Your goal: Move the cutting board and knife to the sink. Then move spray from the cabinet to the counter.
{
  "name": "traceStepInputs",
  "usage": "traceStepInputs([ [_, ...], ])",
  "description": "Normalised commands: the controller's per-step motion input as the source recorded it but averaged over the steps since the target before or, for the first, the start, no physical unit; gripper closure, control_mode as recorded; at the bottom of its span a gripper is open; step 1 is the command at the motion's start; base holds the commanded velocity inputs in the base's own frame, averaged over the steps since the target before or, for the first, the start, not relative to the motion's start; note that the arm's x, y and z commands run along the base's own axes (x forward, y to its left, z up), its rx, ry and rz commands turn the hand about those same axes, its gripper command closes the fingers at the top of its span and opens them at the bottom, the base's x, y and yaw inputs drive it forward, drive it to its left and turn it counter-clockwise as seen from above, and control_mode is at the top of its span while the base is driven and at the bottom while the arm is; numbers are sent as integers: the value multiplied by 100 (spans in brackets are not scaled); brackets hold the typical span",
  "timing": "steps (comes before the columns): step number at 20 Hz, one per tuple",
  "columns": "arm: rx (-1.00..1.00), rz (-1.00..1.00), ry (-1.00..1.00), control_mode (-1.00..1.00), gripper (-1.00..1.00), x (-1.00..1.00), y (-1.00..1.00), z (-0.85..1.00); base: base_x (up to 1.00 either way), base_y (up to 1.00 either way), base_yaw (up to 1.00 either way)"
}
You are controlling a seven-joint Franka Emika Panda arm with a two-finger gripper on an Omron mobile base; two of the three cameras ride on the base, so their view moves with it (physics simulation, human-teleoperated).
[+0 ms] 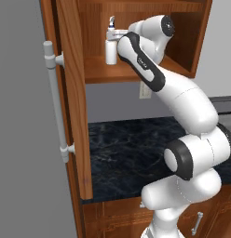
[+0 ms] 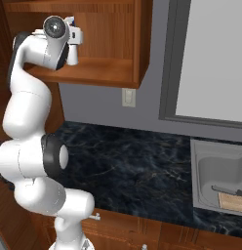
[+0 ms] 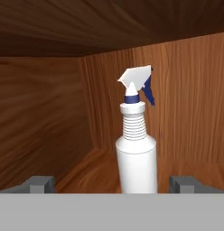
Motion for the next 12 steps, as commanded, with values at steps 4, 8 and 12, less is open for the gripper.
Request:
traceStepInputs([
  [4, -4, 0, -7, -100, -100, 17, 1, -3, 0, 0, 0],
  [8, -4, 0, -4, -100, -100, 19, 0, -5, 0, 0, 0],
  [12, -4, 0, -3, -100, -100, 19, 0, -3, 0, 0, 0],
])
